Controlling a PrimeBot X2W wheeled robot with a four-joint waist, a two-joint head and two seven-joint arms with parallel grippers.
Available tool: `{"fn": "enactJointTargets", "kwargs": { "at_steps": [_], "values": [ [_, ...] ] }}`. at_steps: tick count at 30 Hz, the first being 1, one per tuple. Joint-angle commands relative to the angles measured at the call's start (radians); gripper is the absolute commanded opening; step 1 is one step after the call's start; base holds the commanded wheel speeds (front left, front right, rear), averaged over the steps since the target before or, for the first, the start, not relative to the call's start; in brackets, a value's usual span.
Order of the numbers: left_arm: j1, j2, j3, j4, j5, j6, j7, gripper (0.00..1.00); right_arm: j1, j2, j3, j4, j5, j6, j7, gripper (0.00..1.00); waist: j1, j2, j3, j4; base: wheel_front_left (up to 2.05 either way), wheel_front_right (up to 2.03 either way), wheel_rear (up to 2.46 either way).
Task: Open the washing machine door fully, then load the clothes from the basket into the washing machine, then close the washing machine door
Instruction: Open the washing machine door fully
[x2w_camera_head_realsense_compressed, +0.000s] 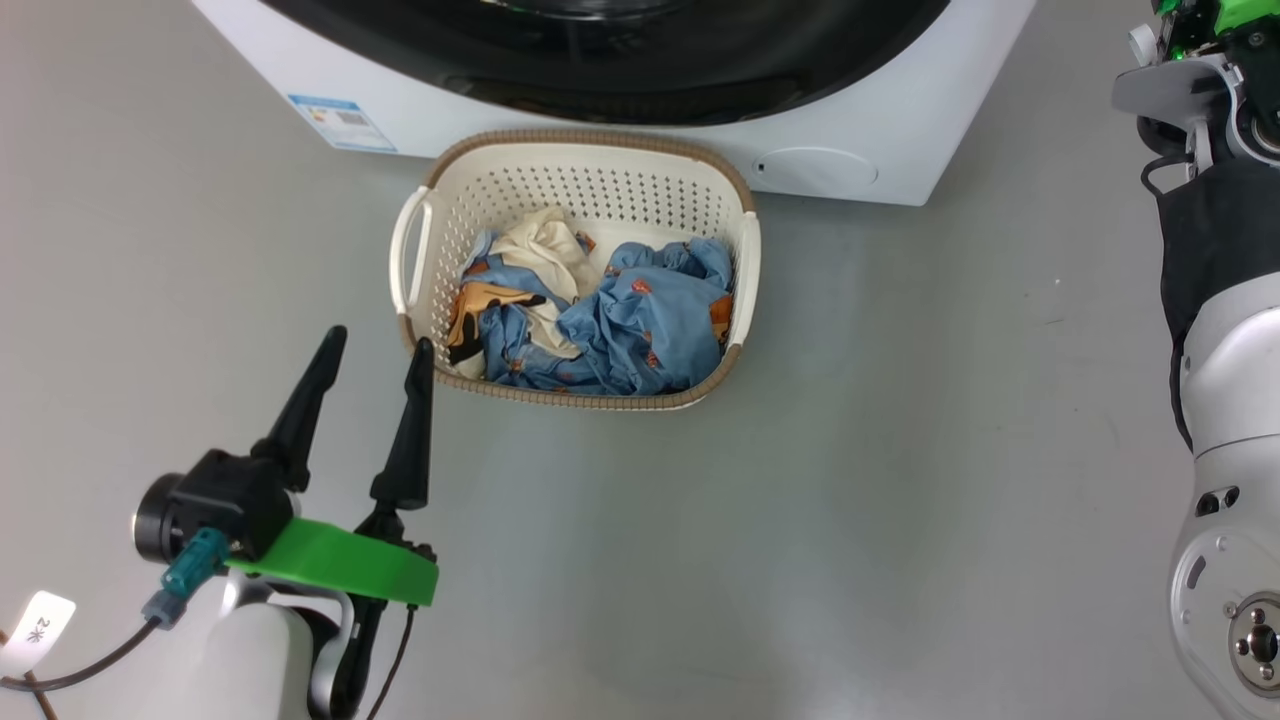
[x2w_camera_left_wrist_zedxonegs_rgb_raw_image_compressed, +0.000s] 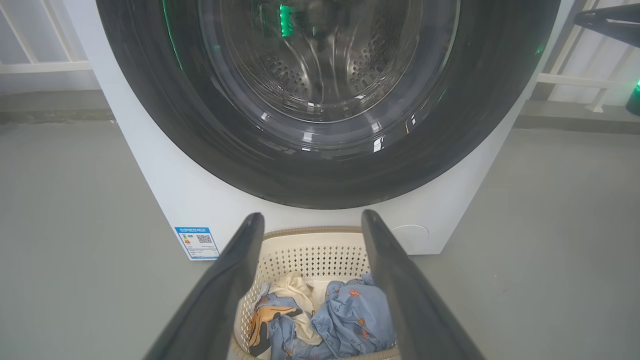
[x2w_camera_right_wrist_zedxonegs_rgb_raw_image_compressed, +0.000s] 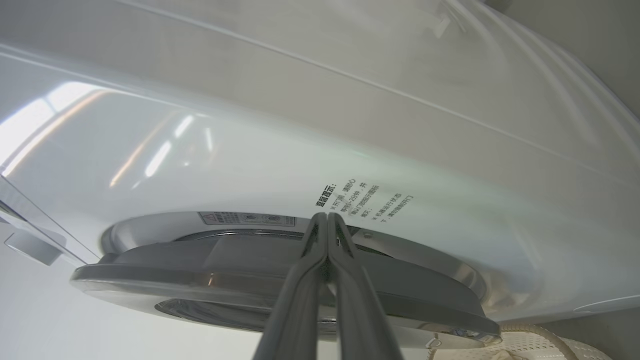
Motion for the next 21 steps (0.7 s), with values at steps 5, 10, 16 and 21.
{"fn": "enactJointTargets", "kwargs": {
  "at_steps": [5,10,16,21],
  "values": [
    [-0.022,0.016,0.026,-0.034,-0.008,-0.002,-0.006,1.0,-0.05,0.018,0.005,0.004,-0.039,0.006,0.031,0.0,-0.0001,0.0,0.027,0.016,0.0,0.0,0.0],
    [-0.026,0.015,0.019,-0.037,-0.012,-0.002,-0.006,1.0,-0.062,0.023,-0.003,0.017,-0.06,0.006,0.038,0.0,-0.0001,0.0,0.04,0.024,0.0,0.0,0.0],
    [-0.035,0.013,0.009,-0.04,-0.02,-0.002,-0.006,1.0,-0.085,0.028,-0.005,0.038,-0.106,0.006,0.049,0.0,-0.0001,0.0,0.066,0.037,0.0,0.0,0.0],
    [-0.045,0.013,0.001,-0.043,-0.035,-0.002,-0.006,1.0,-0.116,0.035,-0.018,0.053,-0.135,0.006,0.048,0.0,-0.0001,0.0,0.084,0.048,0.0,0.0,0.0]
  ]
}}
